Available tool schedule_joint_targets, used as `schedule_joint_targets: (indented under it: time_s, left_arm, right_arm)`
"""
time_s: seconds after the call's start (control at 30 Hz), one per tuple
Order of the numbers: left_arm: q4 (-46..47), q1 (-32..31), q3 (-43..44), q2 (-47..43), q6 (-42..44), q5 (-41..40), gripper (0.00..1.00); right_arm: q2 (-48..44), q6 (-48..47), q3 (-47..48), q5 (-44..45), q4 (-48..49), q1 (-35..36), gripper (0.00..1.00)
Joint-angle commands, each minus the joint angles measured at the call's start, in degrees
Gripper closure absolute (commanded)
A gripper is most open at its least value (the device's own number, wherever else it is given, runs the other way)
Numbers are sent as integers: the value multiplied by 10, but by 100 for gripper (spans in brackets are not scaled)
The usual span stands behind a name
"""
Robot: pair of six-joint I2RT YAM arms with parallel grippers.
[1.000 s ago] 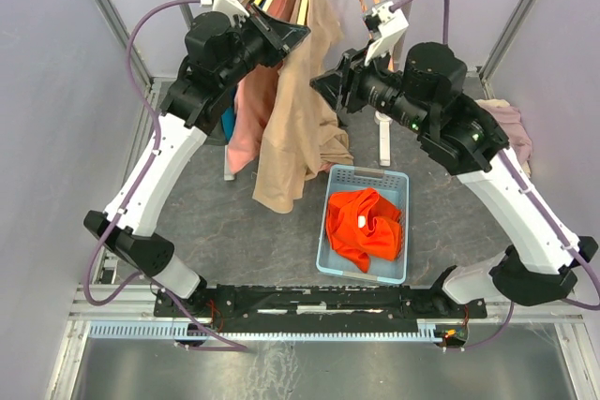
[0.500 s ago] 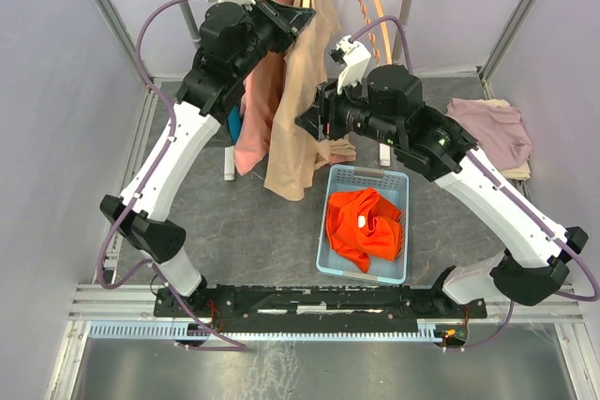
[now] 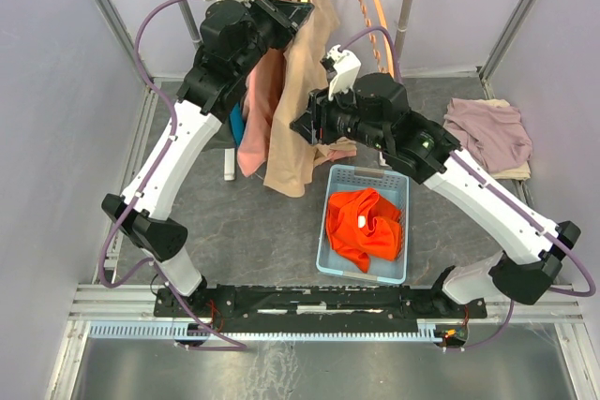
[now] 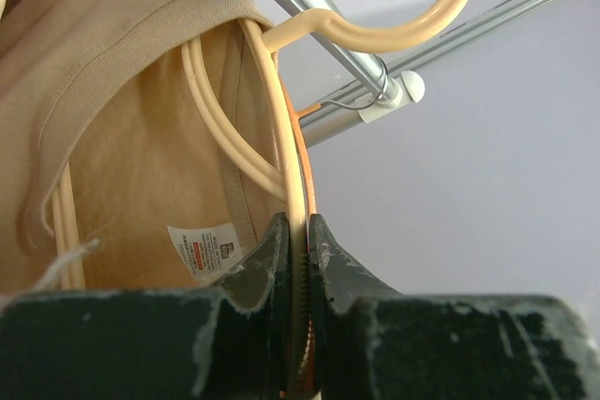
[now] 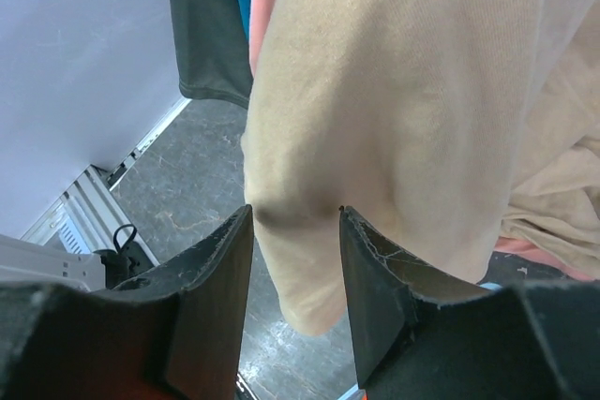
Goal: Remove the t-shirt from the hanger
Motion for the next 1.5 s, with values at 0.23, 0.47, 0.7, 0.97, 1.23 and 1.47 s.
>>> schedule_joint_targets:
  time_s: [0.23, 0.47, 0.7, 0.97, 1.23, 1.47]
  left_arm:
    - [89, -1, 32, -29, -37, -31, 97]
    - [99, -1, 38, -31, -40, -43, 97]
    - [100, -1, 65, -23, -51, -49, 97]
    - [108, -1, 71, -24, -69, -52, 97]
    - [110, -1, 76, -26, -81, -54, 97]
    - [102, -1, 87, -30, -80, -51, 97]
  right_arm:
    - [-3, 16, -20, 28, 67, 6, 83]
    - [-31, 24, -55, 36, 48, 10, 97]
    - [-90, 32, -127, 52, 12, 14, 99]
    - [-129, 38, -188, 91, -17, 15, 99]
    - [-141, 40, -221, 113, -45, 15, 99]
    - [-153, 40, -246, 124, -52, 15, 99]
